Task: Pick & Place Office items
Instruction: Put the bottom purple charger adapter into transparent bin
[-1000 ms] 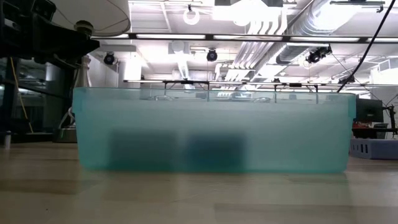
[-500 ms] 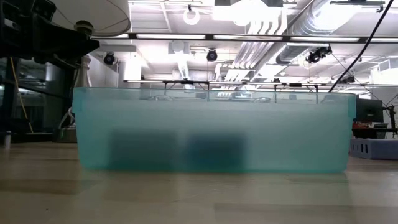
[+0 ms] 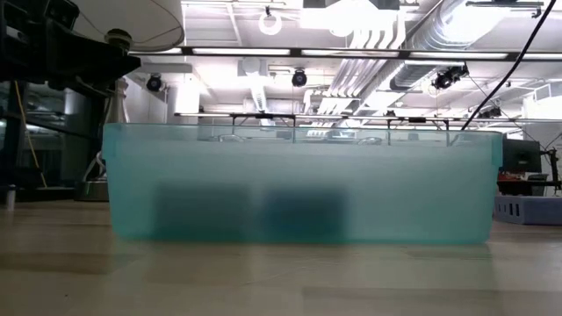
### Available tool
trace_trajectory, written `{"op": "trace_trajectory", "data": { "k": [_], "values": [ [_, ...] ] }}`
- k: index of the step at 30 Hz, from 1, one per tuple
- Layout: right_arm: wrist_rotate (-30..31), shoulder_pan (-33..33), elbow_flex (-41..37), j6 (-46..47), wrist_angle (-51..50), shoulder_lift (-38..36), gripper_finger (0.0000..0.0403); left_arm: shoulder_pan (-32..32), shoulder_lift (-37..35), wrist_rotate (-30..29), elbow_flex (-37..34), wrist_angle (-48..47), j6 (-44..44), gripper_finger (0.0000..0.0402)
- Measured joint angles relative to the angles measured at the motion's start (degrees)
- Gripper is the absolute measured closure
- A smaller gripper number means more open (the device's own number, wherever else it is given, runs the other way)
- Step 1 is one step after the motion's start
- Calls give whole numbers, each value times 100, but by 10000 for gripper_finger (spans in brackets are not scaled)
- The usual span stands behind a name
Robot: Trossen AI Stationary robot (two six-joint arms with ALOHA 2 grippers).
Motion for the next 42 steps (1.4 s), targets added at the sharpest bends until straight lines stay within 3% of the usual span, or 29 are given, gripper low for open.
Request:
{"op": "trace_trajectory", "data": {
  "k": [10, 42],
  "values": [
    [-452, -162, -2, 63, -32, 169, 201, -1, 0, 0, 0, -1, 0, 215],
    [-709, -310, -11, 44, 90, 654, 202, -1, 0, 0, 0, -2, 0, 215]
  ]
}}
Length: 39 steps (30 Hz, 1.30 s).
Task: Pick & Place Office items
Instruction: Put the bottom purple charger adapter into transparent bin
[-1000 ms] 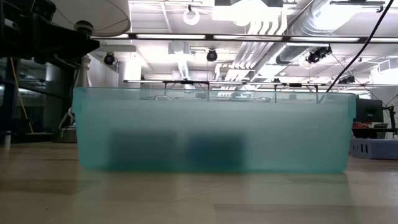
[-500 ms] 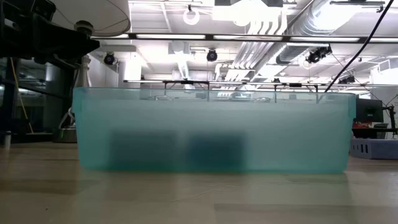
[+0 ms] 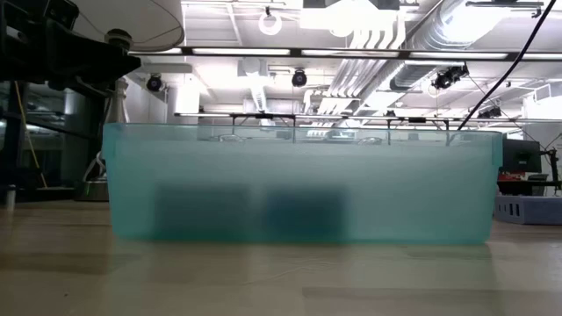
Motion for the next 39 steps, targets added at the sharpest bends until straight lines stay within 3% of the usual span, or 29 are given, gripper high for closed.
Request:
{"op": "trace_trajectory", "data": {
  "k": [14, 21, 29, 39],
  "values": [
    [-25, 4, 0, 0, 35, -7, 291, 2, 0, 0, 0, 2, 0, 215],
    [-47, 7, 2, 2, 72, -7, 278, 0, 0, 0, 0, 2, 0, 215],
    [13, 2, 54, -10, 54, -227, 292, 0, 2, 0, 2, 2, 0, 215],
    [311, -320, 915, -621, -1260, -256, 291, 2, 0, 0, 2, 2, 0, 215]
  ]
}}
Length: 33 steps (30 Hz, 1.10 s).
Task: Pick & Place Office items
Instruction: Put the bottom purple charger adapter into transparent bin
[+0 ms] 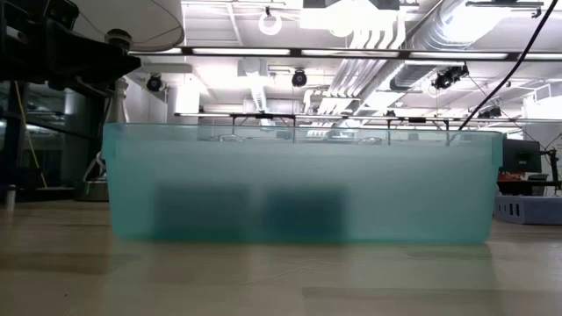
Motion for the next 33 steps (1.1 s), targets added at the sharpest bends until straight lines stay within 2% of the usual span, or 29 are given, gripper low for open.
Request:
{"op": "trace_trajectory", "data": {
  "k": [6, 12, 20, 28, 33],
  "values": [
    [122, -681, 444, -532, -723, 0, 289, -1, 1, 0, -2, 0, 0, 215],
    [290, -1622, 776, -1639, -1226, -93, 288, 0, 2, 0, -2, 0, 0, 215],
    [230, -3286, 908, -3541, -774, -657, 289, -1, 2, 0, -1, 0, 0, 215],
    [-181, -4900, 906, -5247, -355, -750, 289, 0, 2, 0, -2, 2, 0, 215],
    [-702, -5711, 908, -6191, 226, -750, 288, 0, 1, 0, -2, 1, 0, 215]
  ]
}}
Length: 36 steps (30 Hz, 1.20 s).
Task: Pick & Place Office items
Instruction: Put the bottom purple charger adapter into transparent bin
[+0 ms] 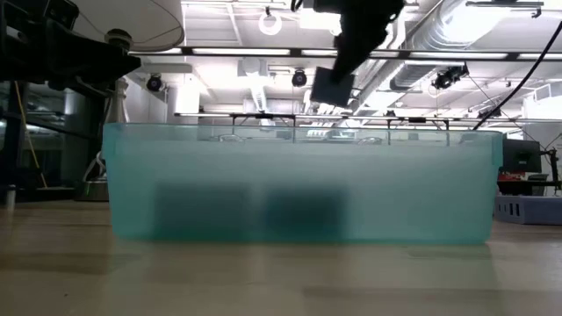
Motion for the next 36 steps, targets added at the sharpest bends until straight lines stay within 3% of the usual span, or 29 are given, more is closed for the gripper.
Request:
{"op": "trace_trajectory", "data": {
  "k": [9, 16, 27, 36],
  "values": [
    [-628, -1033, 0, -886, 233, 242, 287, -1, 0, 0, 1, 0, 0, 215],
    [-1051, -1468, 0, -1280, 488, 779, 287, -2, 0, 0, 1, 0, 0, 215],
    [-1627, -1429, -7, -1147, 297, 1353, 285, 0, -1, 0, 0, -1, 0, 215],
    [-1698, -1324, -6, -1052, 456, 1762, 285, -1, 0, 0, 0, -1, 0, 215]
  ]
}}
